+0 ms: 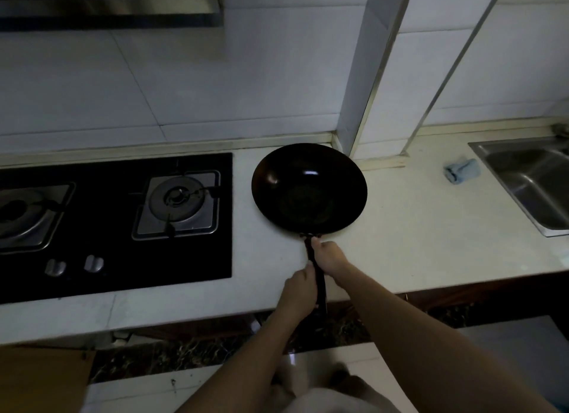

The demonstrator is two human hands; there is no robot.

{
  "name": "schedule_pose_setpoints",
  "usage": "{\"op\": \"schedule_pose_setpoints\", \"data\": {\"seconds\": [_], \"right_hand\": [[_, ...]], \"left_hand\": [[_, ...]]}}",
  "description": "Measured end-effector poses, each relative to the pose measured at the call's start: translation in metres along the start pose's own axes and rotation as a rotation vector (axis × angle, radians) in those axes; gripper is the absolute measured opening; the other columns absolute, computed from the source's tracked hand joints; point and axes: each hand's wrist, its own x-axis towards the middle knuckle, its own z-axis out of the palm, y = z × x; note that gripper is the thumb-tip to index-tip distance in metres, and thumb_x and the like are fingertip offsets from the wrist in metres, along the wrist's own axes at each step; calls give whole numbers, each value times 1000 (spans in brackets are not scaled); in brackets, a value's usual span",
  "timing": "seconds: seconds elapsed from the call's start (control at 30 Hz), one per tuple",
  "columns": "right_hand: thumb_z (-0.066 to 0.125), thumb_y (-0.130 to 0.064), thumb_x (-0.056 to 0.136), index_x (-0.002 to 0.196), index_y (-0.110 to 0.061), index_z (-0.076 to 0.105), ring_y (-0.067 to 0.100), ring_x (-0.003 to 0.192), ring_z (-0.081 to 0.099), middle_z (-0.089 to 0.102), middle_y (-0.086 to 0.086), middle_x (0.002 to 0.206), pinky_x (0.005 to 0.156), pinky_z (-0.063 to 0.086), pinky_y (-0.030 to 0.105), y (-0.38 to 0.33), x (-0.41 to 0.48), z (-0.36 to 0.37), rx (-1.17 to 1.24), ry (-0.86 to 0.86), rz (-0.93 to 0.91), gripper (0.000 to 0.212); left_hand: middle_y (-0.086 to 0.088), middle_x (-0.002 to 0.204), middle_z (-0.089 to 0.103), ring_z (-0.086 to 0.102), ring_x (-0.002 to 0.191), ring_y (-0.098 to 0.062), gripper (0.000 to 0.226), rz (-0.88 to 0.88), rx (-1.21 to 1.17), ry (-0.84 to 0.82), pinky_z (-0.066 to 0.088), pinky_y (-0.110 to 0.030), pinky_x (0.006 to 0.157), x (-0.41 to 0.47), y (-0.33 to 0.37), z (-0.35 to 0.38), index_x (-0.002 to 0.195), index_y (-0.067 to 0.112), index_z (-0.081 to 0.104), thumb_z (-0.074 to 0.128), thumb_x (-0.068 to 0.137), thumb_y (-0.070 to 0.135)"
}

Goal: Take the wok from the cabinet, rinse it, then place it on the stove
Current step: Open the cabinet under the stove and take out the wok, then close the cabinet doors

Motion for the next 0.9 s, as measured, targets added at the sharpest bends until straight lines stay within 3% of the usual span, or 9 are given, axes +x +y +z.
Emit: {"op": "schedule_pose_setpoints", "data": {"seconds": [0.07,0.1,0.17,0.23,0.3,0.5,0.63,0.8,0.9], "right_hand": [[29,-35,109,114,5,66,39,112,62,67,25,119,92,48,38,-1,-6,-8,-177,21,-76,55],[29,-32,109,112,4,66,40,113,62,66,25,120,92,47,38,1,-8,-13,-260,32,-127,52],[35,-30,107,99,-3,66,41,108,63,68,24,114,82,46,36,4,-11,-23,-389,82,-229,42],[41,-29,103,94,-6,60,40,103,64,68,22,108,74,43,34,5,-17,-29,-443,139,-318,32],[43,-30,104,103,-3,58,37,103,63,64,19,110,78,46,36,-3,-27,-31,-485,173,-426,31],[42,-22,104,110,-2,58,35,102,61,61,17,111,82,49,40,-22,-57,2,-626,72,-782,26],[42,-23,102,109,-6,58,37,99,62,63,14,110,81,50,41,-23,-96,49,-749,-52,-916,24],[42,-23,102,103,-7,59,36,96,63,65,14,106,79,52,42,-34,-137,106,-742,-168,-973,23],[43,-29,102,108,-9,61,34,100,63,65,12,111,80,51,39,-46,-160,144,-746,-228,-1009,27]], "left_hand": [[-26,145,44,52,124,-40,53,33,219,22,42,-41,100,-1,-7,-3,158,2,12,28,109,15],[-26,146,43,51,125,-40,53,33,287,45,41,-43,101,-1,-12,-5,158,1,13,28,109,16],[-21,139,53,54,120,-37,47,-3,348,101,43,-40,97,-2,-24,-8,147,5,38,24,109,29],[-17,123,65,59,112,-36,53,-54,343,205,45,-40,93,-11,-30,-15,119,9,59,22,107,45],[-15,113,70,62,108,-35,50,-57,422,317,45,-41,92,-20,-34,-25,106,11,61,26,105,47],[-10,105,72,65,104,-34,40,-152,672,499,46,-42,91,-72,-61,-61,104,14,63,36,102,42],[-8,94,72,66,94,-32,36,-256,684,605,50,-41,84,-133,-100,-81,100,15,63,39,101,42],[-6,97,71,63,101,-30,25,-392,549,660,43,-45,97,-179,-144,-98,101,21,64,46,100,39],[-5,101,70,63,103,-29,24,-439,495,711,41,-42,95,-202,-173,-113,103,22,66,46,99,36]]}}
